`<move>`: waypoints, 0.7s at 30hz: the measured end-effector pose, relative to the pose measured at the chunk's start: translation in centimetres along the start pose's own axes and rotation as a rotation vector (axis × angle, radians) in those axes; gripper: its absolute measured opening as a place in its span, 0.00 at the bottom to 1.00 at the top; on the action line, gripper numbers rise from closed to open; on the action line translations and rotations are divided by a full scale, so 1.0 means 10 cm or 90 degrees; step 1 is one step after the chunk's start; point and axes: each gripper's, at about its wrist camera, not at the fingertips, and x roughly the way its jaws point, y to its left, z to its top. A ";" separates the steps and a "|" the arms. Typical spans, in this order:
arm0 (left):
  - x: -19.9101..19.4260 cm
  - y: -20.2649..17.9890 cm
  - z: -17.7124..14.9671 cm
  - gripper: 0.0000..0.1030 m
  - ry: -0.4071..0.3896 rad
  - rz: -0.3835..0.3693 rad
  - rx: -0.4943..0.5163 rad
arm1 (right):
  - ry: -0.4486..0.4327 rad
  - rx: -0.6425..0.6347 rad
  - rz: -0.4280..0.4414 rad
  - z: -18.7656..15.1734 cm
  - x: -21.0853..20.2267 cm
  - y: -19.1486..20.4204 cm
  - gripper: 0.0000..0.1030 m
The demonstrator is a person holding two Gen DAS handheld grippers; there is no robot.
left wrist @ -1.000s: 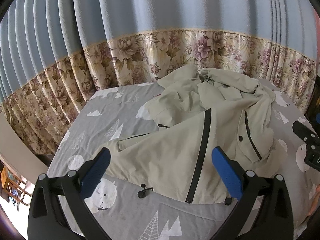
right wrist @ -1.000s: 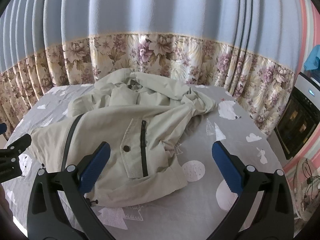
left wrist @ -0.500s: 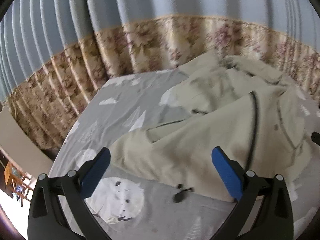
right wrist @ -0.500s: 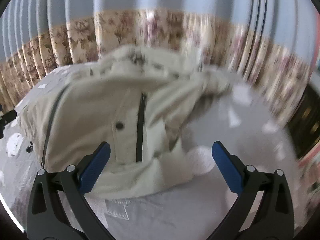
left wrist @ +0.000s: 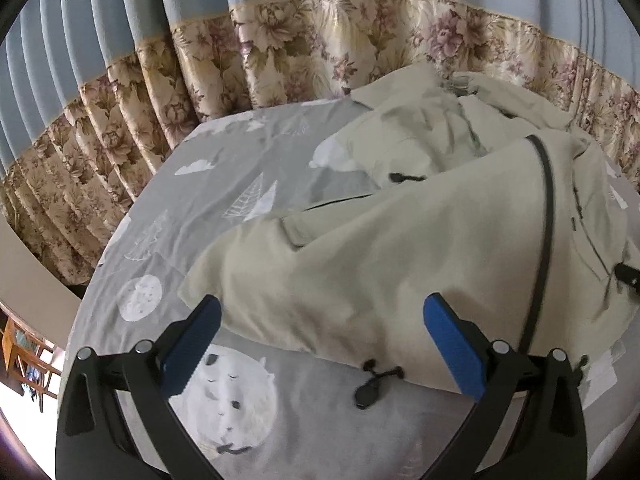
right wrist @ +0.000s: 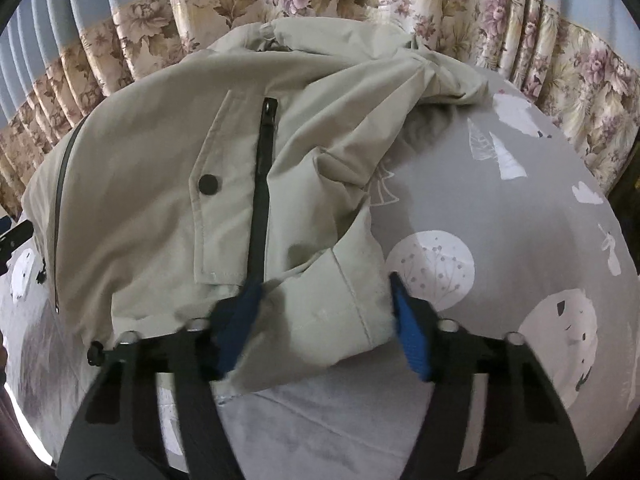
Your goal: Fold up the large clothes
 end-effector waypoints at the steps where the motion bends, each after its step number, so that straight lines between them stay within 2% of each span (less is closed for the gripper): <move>1: 0.01 0.03 0.01 0.99 0.000 0.000 -0.003 | 0.001 -0.007 0.004 0.01 0.02 0.02 0.27; 2: -0.01 0.06 0.01 0.99 0.000 -0.001 -0.005 | -0.001 -0.017 0.004 -0.01 0.02 0.04 0.20; 4: -0.06 0.10 0.02 0.99 -0.001 -0.006 -0.008 | -0.007 -0.023 0.006 0.00 -0.02 0.04 0.12; 6: -0.13 0.12 0.02 0.99 -0.005 -0.010 -0.009 | -0.016 -0.011 0.003 0.00 -0.13 -0.04 0.08; 8: -0.18 0.12 0.01 0.99 -0.005 -0.017 -0.011 | -0.024 -0.004 -0.036 -0.04 -0.29 -0.18 0.07; 11: -0.26 0.12 -0.02 0.99 -0.001 -0.033 -0.019 | -0.032 0.016 -0.132 -0.14 -0.59 -0.53 0.07; 15: -0.28 0.10 -0.08 0.99 0.022 -0.091 -0.044 | -0.012 0.084 -0.264 -0.32 -0.87 -1.14 0.07; 17: -0.22 0.01 -0.13 0.99 0.049 -0.129 -0.041 | 0.005 0.104 -0.249 -0.43 -0.89 -1.30 0.07; 18: -0.19 -0.07 -0.15 0.99 0.062 -0.126 -0.024 | 0.015 0.097 -0.261 -0.48 -0.89 -1.33 0.07; 21: -0.22 -0.21 -0.14 0.99 0.049 -0.072 0.021 | 0.035 0.106 -0.258 -0.55 -0.93 -1.45 0.10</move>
